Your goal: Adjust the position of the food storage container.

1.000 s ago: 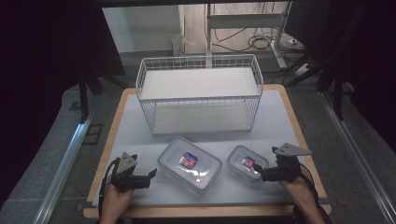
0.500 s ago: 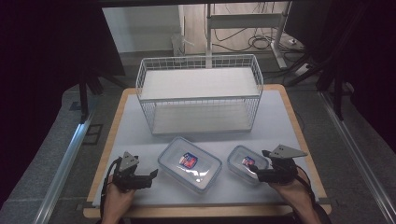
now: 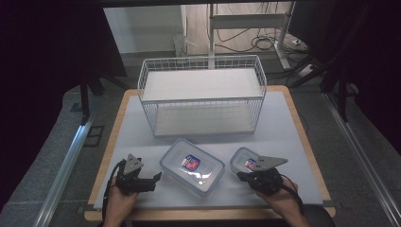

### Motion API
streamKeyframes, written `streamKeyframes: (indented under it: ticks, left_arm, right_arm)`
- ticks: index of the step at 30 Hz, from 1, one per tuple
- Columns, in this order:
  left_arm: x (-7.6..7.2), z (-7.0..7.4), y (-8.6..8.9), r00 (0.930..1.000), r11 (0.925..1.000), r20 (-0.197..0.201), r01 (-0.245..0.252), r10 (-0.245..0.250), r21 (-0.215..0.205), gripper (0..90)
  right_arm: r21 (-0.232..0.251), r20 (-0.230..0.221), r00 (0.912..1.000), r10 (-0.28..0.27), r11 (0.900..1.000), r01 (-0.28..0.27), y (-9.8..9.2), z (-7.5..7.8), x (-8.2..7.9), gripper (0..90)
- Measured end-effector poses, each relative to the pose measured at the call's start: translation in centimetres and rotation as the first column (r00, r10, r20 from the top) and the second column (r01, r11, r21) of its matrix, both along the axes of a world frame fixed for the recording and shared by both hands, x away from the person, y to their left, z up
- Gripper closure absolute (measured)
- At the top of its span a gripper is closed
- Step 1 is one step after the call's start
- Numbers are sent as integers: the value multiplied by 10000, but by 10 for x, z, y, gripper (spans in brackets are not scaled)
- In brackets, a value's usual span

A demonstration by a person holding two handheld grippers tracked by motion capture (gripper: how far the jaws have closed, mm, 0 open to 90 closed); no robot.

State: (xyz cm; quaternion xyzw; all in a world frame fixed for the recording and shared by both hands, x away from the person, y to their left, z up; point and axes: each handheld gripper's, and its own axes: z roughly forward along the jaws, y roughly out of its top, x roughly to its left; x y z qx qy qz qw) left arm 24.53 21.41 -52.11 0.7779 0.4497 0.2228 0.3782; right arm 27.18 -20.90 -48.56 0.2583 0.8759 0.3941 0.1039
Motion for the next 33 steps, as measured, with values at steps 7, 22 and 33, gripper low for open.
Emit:
streamKeyframes:
  ticks: [7, 22, 33]
  left_arm:
    - [1, -2, 1, 9999, 10000, -104, 62, -61, 38, 69]
    - [0, -2, -2, 9999, 9997, -107, 102, -99, 231, 69]
    - [1, -3, -1, 9998, 9998, -197, 36, -32, 193, 69]
  right_arm:
    - [-714, 94, 9999, -126, 9974, 132, 22, -12, 2, 899]
    - [-1052, 43, 9937, -1124, 9881, 1122, -6, -10, 14, 900]
    - [-886, -5, 9748, -2232, 9710, 2223, -49, -2, 26, 900]
